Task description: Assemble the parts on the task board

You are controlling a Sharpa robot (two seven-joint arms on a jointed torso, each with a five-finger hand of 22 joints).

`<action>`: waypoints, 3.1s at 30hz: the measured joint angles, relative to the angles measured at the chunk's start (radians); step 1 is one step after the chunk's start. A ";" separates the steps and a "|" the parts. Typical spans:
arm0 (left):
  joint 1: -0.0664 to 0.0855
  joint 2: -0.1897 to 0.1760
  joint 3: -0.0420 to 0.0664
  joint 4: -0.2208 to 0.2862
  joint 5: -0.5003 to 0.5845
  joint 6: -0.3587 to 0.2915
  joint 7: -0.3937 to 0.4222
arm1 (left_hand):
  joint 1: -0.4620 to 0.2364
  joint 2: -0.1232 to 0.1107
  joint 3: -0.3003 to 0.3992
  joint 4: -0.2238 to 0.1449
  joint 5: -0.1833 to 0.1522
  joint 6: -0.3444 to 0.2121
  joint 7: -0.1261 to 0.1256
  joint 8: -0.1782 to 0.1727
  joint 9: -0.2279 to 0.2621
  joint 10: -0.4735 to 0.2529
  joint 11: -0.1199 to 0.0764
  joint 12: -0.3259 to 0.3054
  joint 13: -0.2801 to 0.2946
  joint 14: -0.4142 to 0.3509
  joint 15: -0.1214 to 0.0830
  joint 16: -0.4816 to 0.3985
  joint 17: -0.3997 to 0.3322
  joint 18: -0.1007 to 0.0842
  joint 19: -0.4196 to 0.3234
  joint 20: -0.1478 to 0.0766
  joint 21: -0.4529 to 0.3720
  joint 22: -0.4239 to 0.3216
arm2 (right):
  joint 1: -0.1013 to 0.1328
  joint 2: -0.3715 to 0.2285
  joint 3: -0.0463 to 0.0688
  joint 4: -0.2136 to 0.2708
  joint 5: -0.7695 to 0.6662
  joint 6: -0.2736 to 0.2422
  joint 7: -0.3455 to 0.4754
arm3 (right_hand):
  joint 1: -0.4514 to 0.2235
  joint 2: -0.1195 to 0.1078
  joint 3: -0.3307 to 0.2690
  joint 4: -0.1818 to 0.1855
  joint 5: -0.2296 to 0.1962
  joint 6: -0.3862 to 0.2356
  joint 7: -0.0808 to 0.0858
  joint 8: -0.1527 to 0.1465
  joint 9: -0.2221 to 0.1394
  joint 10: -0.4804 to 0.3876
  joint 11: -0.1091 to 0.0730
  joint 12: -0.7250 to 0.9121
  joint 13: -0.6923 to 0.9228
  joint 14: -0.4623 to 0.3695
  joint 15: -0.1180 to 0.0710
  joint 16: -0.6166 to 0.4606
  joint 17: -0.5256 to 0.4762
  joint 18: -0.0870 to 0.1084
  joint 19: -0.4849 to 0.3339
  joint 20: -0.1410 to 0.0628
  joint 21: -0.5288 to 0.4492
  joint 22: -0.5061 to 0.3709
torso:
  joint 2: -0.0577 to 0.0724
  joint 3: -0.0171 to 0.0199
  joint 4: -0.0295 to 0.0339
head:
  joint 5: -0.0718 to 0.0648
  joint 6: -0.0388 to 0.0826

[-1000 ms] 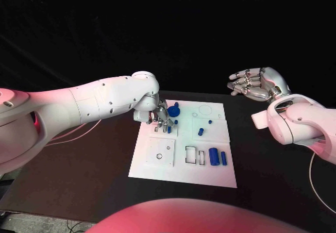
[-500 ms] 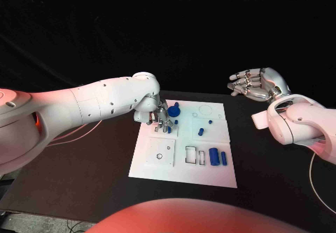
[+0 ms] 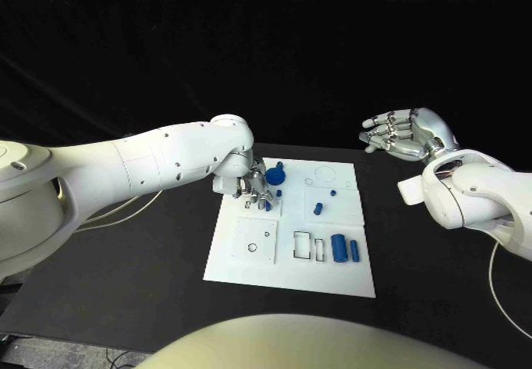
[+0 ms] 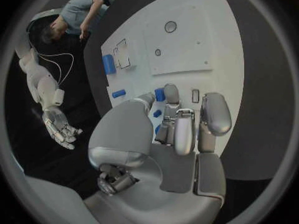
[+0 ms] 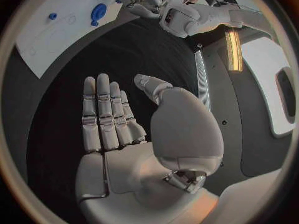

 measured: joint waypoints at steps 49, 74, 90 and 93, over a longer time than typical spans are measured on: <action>-0.015 -0.072 0.002 0.083 -0.001 -0.126 0.037 | -0.075 -0.098 0.418 -0.073 0.073 -0.001 -0.030 0.228 0.275 0.054 -0.036 0.012 0.044 0.002 -0.020 0.000 0.000 -0.016 0.009 -0.020 0.004 0.000 | -0.007 0.004 -0.001 -0.014 -0.001 0.017 -0.024 | -0.009 -0.001 -0.003 -0.003 0.010 0.004 0.003 0.004 0.000 0.013 -0.002 -0.004 -0.006 0.009 -0.002 -0.014 0.003 0.000 0.004 0.004 -0.004 -0.011 | -0.001 0.0007 0.0003 | 0.004 0.000; -0.020 -0.073 0.002 0.073 -0.074 -0.111 0.035 | -0.102 -0.107 0.412 -0.078 0.170 0.023 -0.037 0.233 0.285 0.079 -0.039 0.031 0.066 0.005 -0.024 0.000 0.000 -0.016 0.009 -0.027 0.004 0.000 | -0.008 0.009 -0.002 -0.018 -0.001 0.021 -0.026 | -0.019 0.000 -0.003 -0.003 0.010 0.004 0.003 0.004 0.000 0.013 -0.002 -0.008 -0.007 0.009 -0.002 -0.014 0.005 0.000 0.004 0.004 -0.008 -0.014 | 0.000 0.0009 -0.0001 | 0.004 0.000; -0.021 -0.073 0.002 0.081 -0.074 -0.100 0.036 | -0.110 -0.110 0.409 -0.081 0.190 0.031 -0.038 0.237 0.286 0.083 -0.043 0.031 0.071 0.002 -0.027 0.000 0.000 -0.016 0.009 -0.027 0.004 0.000 | -0.009 0.010 -0.002 -0.020 -0.001 0.022 -0.026 | -0.018 0.000 -0.003 -0.003 0.010 0.004 0.003 0.004 0.000 0.013 -0.002 -0.008 -0.008 0.009 -0.002 -0.019 0.006 0.000 0.004 0.004 -0.008 -0.016 | 0.000 0.0009 0.0001 | 0.006 0.000; -0.021 -0.074 0.002 0.081 -0.073 -0.101 0.037 | -0.112 -0.111 0.409 -0.081 0.191 0.032 -0.039 0.237 0.286 0.083 -0.043 0.031 0.071 0.002 -0.027 0.000 0.000 -0.016 0.009 -0.027 0.004 0.000 | -0.009 0.010 -0.002 -0.020 -0.001 0.022 -0.026 | -0.018 0.000 -0.003 -0.003 0.010 0.004 0.003 0.004 0.000 0.013 -0.002 -0.008 -0.007 0.009 -0.002 -0.019 0.006 0.000 0.004 0.004 -0.008 -0.016 | 0.000 0.0009 -0.0002 | 0.005 0.000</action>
